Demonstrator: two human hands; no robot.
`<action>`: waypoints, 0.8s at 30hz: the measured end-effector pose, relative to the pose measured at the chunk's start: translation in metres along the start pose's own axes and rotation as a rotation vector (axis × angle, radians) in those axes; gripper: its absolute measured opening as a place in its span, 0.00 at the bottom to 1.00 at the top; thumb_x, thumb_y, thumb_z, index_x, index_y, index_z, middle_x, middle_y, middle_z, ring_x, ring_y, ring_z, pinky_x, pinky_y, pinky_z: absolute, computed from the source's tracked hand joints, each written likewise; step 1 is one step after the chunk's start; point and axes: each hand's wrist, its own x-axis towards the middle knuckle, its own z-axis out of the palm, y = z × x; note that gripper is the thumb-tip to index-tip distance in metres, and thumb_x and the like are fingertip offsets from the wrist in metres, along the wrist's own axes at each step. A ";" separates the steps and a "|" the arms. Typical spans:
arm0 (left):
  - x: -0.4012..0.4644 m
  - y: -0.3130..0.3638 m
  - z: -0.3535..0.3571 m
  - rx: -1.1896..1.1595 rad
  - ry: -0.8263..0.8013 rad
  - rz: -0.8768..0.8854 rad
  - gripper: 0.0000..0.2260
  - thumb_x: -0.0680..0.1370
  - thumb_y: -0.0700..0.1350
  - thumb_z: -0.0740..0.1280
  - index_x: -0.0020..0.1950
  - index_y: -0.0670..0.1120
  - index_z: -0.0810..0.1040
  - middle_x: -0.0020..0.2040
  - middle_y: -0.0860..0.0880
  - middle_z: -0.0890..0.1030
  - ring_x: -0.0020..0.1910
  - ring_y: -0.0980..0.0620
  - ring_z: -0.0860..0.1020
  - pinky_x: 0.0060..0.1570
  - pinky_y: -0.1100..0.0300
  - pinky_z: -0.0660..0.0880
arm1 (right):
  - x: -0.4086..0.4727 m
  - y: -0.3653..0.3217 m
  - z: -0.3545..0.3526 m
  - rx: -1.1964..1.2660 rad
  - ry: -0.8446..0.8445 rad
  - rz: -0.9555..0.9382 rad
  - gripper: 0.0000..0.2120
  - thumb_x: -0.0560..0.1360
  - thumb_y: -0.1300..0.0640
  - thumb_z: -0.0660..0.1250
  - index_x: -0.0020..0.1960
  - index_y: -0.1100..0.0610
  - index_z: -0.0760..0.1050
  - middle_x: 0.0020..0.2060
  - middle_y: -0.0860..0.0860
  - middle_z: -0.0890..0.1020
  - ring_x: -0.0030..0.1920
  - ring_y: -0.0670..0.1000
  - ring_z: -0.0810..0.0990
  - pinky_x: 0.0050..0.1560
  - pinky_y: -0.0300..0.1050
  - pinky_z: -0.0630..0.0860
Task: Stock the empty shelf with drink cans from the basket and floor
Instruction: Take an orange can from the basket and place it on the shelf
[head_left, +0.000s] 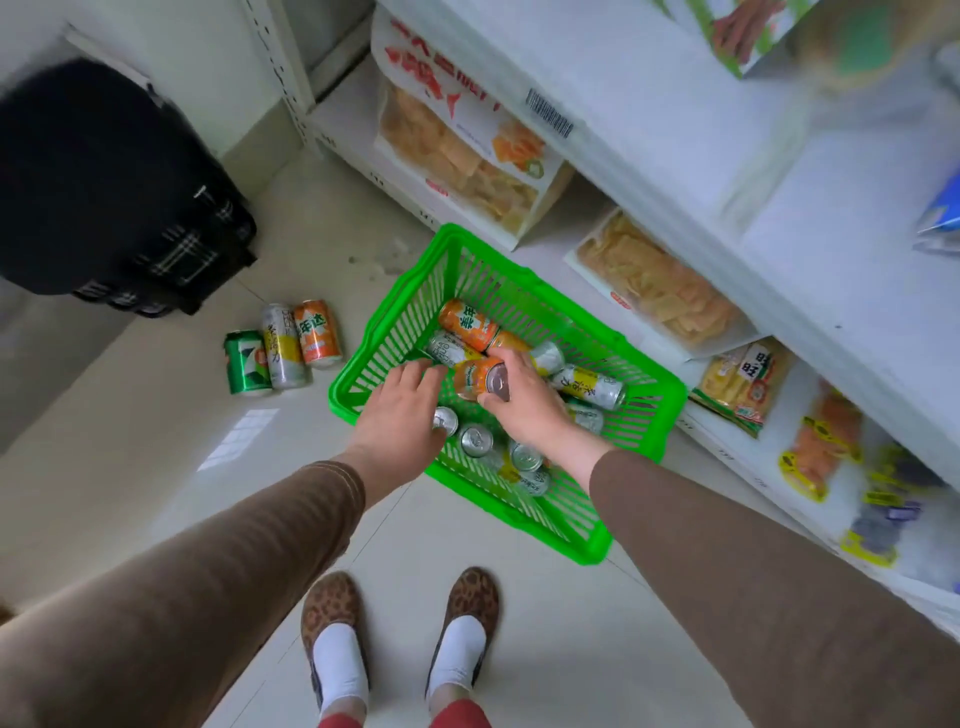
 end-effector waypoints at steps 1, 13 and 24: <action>-0.006 0.011 -0.025 -0.016 0.009 -0.003 0.33 0.73 0.48 0.71 0.75 0.46 0.62 0.67 0.45 0.68 0.66 0.43 0.66 0.65 0.49 0.68 | -0.017 -0.015 -0.025 0.029 0.030 0.013 0.28 0.78 0.50 0.70 0.74 0.51 0.63 0.72 0.51 0.70 0.68 0.56 0.75 0.65 0.53 0.73; -0.096 0.149 -0.370 -0.179 0.361 0.282 0.32 0.72 0.46 0.72 0.73 0.43 0.64 0.66 0.43 0.70 0.64 0.42 0.67 0.67 0.52 0.64 | -0.258 -0.234 -0.342 0.377 0.496 -0.092 0.25 0.64 0.34 0.70 0.58 0.39 0.69 0.53 0.44 0.80 0.46 0.50 0.81 0.49 0.59 0.81; -0.089 0.257 -0.520 -0.159 0.513 0.470 0.31 0.74 0.48 0.69 0.74 0.45 0.63 0.69 0.45 0.68 0.67 0.44 0.66 0.68 0.50 0.65 | -0.303 -0.313 -0.533 0.075 0.774 -0.047 0.20 0.72 0.33 0.66 0.52 0.47 0.76 0.37 0.44 0.84 0.28 0.47 0.83 0.47 0.50 0.81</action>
